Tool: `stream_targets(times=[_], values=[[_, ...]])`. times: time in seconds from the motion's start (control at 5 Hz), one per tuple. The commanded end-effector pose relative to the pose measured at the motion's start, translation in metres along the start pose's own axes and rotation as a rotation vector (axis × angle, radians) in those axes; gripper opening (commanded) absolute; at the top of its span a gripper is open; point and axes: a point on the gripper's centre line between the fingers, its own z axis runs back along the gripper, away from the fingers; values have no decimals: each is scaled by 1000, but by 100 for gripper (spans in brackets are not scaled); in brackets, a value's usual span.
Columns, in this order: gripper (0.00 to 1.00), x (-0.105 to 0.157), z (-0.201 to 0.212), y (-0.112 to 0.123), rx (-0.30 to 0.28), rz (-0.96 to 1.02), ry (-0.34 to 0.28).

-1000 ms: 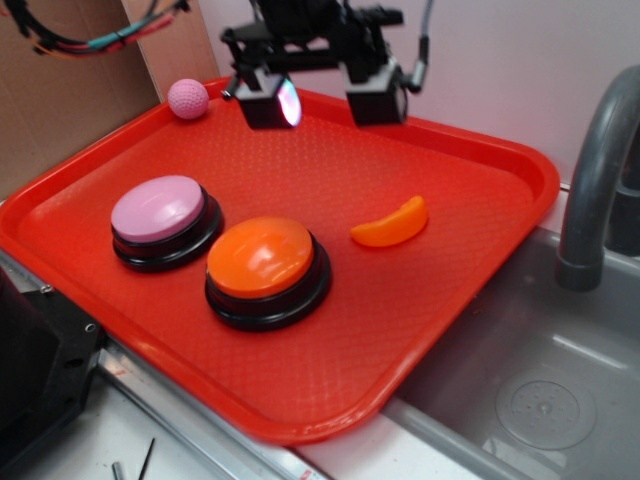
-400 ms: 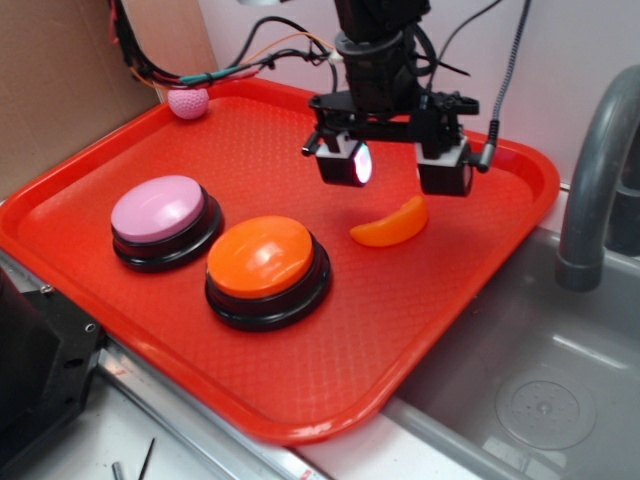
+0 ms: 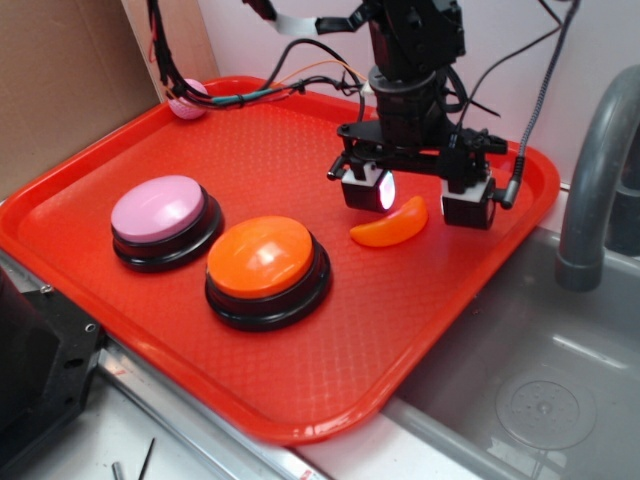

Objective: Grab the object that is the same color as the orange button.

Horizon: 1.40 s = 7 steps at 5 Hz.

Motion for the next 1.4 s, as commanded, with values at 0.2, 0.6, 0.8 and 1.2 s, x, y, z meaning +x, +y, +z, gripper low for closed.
stream_targets(times=[0.2, 0.6, 0.8, 1.2], values=[[0, 8, -4, 2, -10, 15, -34], [0, 9, 1, 5, -5, 10, -27], [0, 15, 19, 8, -32, -43, -6], [0, 38, 85, 25, -90, -142, 25]])
